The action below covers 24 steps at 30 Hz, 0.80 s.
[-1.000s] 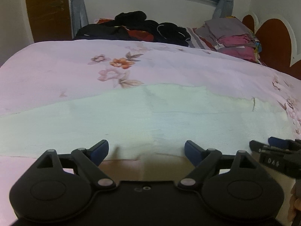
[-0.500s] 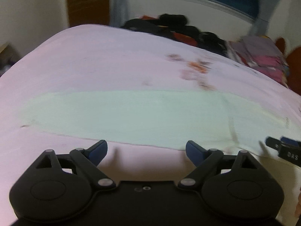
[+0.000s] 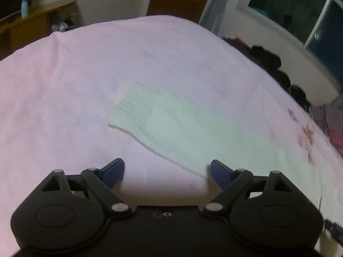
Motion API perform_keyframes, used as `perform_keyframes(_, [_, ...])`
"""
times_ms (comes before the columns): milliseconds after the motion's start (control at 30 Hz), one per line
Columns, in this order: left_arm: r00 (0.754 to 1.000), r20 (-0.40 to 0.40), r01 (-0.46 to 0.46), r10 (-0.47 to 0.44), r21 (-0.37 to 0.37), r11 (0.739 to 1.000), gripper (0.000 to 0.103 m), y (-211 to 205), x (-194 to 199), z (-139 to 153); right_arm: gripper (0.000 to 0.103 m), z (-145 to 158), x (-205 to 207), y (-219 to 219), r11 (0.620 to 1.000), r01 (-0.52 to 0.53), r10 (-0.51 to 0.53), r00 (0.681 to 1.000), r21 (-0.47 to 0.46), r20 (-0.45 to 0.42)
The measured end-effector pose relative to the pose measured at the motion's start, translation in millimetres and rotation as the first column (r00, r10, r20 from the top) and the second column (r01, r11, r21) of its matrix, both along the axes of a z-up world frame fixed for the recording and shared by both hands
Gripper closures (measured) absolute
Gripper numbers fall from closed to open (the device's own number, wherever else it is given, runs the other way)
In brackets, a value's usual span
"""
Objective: Fold small clothes
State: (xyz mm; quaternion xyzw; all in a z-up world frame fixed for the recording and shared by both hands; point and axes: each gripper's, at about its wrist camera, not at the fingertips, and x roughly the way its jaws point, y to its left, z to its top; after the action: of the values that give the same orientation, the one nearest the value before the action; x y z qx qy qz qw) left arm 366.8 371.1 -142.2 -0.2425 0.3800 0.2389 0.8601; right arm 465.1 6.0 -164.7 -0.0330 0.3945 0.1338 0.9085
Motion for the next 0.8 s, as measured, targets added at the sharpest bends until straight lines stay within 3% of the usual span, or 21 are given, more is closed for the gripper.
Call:
perform_keyframes(133, [0.998,0.052,-0.025,0.026,-0.014,1.000,0.013,8,9,-4,0.037,1,-1,-3,1.000,0.015,-0.015,1.000,-0.002,0.001])
perform_keyframes(233, [0.993,0.097,-0.063,0.064,-0.017,0.998,0.026,13,13,-6,0.037,3,-2,-6,0.999,0.040,-0.040,0.999,0.011,0.013])
perform_keyframes(400, [0.982,0.140,-0.128,0.131,-0.027,0.991,0.083,19,11,-9,0.037,2,-4,-7,0.996,0.091,-0.090,0.994,-0.018,0.055])
perform_keyframes(433, [0.980,0.144,-0.137,0.141,-0.033,0.990,0.085,19,7,-9,0.037,-5,-1,-5,0.996,0.086,-0.085,0.996,-0.038,0.033])
perform_keyframes(500, [0.977,0.156,-0.136,0.142,-0.050,0.989,0.099,19,6,-7,0.037,-8,-1,-5,0.996,0.083,-0.081,0.996,-0.045,0.044])
perform_keyframes(633, [0.974,0.210,-0.077,0.084,-0.039,0.996,0.100,2,2,10,0.037,2,-1,-15,0.995,0.100,-0.101,0.994,0.030,0.045])
perform_keyframes(733, [0.966,0.259,0.024,-0.018,-0.020,1.000,0.100,-25,8,33,0.037,-6,-1,-12,0.997,0.077,-0.076,0.997,-0.024,0.023])
perform_keyframes(800, [0.953,0.288,0.098,-0.094,-0.002,0.995,0.100,-52,15,48,0.037,0,-1,-18,0.997,0.082,-0.082,0.996,0.010,0.018])
